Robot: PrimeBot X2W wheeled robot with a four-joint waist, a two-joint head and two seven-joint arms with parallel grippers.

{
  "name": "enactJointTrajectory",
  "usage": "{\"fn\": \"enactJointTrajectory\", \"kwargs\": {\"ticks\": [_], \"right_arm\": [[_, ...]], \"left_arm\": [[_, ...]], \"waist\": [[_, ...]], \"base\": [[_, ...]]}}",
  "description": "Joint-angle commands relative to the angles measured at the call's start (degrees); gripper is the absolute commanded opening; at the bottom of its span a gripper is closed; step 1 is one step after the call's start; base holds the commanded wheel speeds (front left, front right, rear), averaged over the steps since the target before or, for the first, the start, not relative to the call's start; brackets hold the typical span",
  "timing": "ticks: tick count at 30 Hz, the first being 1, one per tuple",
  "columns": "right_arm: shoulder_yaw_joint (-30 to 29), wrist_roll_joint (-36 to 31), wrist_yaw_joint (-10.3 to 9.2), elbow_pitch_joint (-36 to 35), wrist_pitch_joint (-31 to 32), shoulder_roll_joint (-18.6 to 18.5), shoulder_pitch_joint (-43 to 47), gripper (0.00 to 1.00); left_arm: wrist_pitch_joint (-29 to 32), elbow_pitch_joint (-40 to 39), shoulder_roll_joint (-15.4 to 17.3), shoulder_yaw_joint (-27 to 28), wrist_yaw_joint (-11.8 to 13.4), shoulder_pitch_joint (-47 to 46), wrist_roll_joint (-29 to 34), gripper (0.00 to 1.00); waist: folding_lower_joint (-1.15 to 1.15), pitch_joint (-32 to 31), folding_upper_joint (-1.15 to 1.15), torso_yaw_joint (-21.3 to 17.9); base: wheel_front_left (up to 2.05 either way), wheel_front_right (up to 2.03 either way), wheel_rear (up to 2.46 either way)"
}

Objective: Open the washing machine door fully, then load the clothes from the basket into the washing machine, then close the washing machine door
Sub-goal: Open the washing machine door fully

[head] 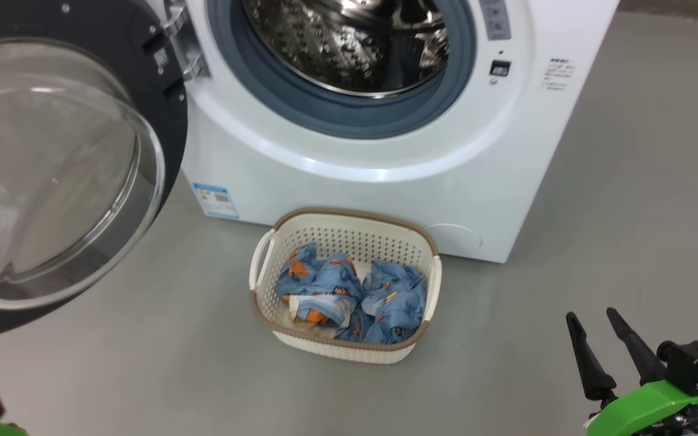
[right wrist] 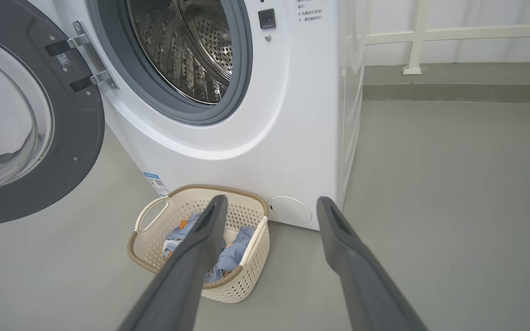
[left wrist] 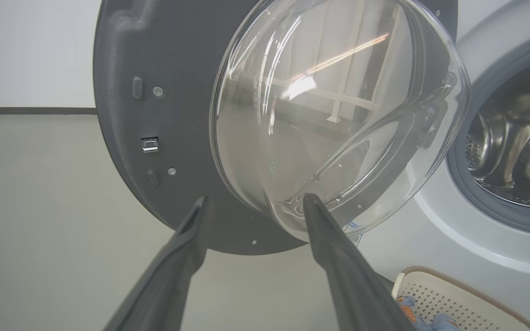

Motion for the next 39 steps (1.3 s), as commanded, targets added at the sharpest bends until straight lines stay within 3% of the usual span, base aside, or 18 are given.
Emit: {"fn": "enactJointTrajectory", "kwargs": {"ticks": [1,8,16,28,39], "right_arm": [[1.1,0.5,0.09,-1.3,-0.7,-0.5,0.4,1.00],[-0.1,0.5,0.09,-1.7,-0.7,-0.2,1.2,1.00],[-0.4,0.1,0.09,-2.3,-0.7,-0.2,0.7,1.00],[-1.2,0.1,0.09,-2.9,-0.7,-0.1,0.5,1.00],[-1.3,0.1,0.09,-3.2,-0.7,0.2,0.1,1.00]], "left_arm": [[-0.3,-2.0,1.9,1.1,-0.1,-0.2,0.0,1.00],[-0.3,-5.0,0.6,-4.3,-0.1,2.7,-0.1,1.00],[-0.3,-7.4,1.8,-10.9,-0.1,2.9,-1.6,1.00],[-0.3,-9.9,2.9,-16.5,-0.1,3.4,-1.8,1.00],[-0.3,-12.8,3.1,-18.8,-0.1,3.6,-1.6,1.00]], "waist": [[0.00,-1.2,0.00,-1.2],[0.00,-1.6,0.00,-4.4],[0.00,-0.7,0.00,-8.9],[0.00,-0.4,0.00,-15.8],[0.00,0.2,0.00,-18.7]], "base": [[0.00,0.00,0.00],[0.00,0.00,0.00],[0.00,0.00,0.00],[0.00,0.00,0.00],[0.00,0.00,0.00]]}}
